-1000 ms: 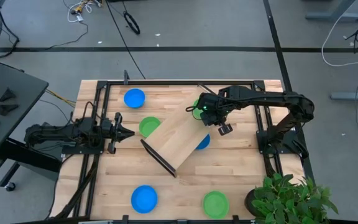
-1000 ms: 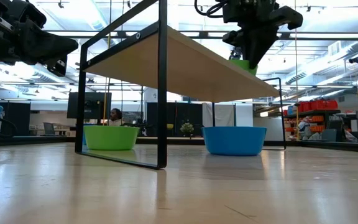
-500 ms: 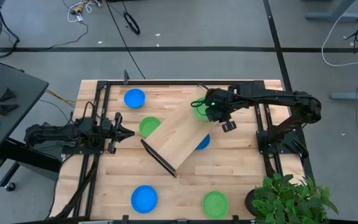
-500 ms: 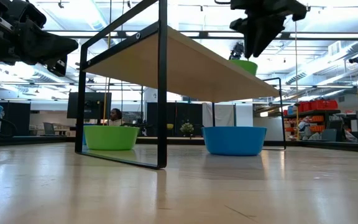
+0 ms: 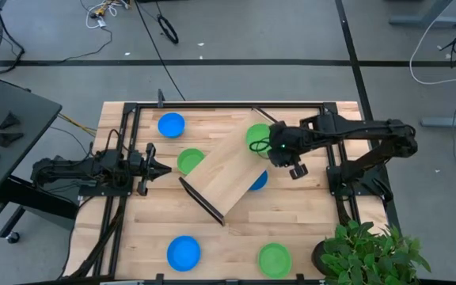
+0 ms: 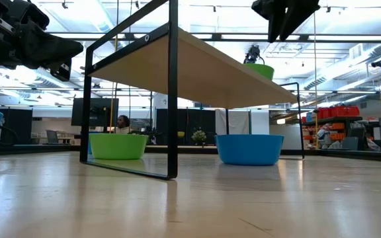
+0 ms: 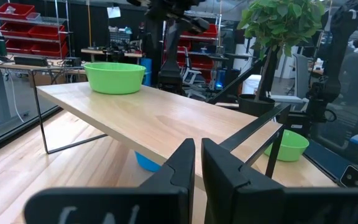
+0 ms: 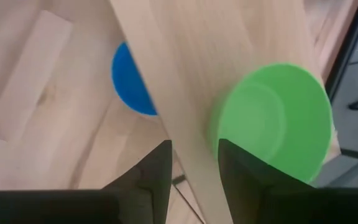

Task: Pick & Place Mini bowls
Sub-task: Put the middle right blue bowl on the shelf

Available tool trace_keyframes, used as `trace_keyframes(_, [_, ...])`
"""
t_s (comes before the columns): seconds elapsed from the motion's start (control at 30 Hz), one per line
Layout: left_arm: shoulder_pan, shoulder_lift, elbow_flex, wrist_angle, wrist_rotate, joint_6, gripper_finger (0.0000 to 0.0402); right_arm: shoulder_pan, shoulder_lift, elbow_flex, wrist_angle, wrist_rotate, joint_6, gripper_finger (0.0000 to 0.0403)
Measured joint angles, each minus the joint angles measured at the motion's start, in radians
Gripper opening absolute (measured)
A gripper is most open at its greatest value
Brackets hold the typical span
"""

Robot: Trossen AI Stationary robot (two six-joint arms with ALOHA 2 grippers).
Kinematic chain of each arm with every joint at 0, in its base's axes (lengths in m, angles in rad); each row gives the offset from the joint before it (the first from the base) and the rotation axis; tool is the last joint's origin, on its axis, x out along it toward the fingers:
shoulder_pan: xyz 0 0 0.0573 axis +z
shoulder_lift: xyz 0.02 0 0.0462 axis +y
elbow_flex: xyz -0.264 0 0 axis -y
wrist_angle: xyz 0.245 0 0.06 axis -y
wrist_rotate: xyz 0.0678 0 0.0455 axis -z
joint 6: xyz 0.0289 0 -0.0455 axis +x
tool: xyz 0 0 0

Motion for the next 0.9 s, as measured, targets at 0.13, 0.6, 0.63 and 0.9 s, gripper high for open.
trace_keyframes(0.13, [0.000, 0.000, 0.000, 0.000, 0.000, 0.000, 0.0032, 0.062, 0.000, 0.000, 0.017, -0.015, 0.001, 0.0133])
trace_keyframes(0.6, [0.000, 0.000, 0.000, 0.000, 0.000, 0.000, 0.0032, 0.236, 0.002, 0.001, 0.070, -0.017, 0.001, 0.0133])
trace_keyframes(0.63, [0.000, 0.000, 0.000, 0.000, 0.000, 0.000, 0.0032, 0.246, 0.005, 0.002, 0.071, -0.017, 0.008, 0.0133])
trace_keyframes(0.9, [0.000, 0.000, 0.000, 0.000, 0.000, 0.000, 0.0032, 0.311, 0.022, 0.002, 0.079, -0.016, 0.102, 0.0133])
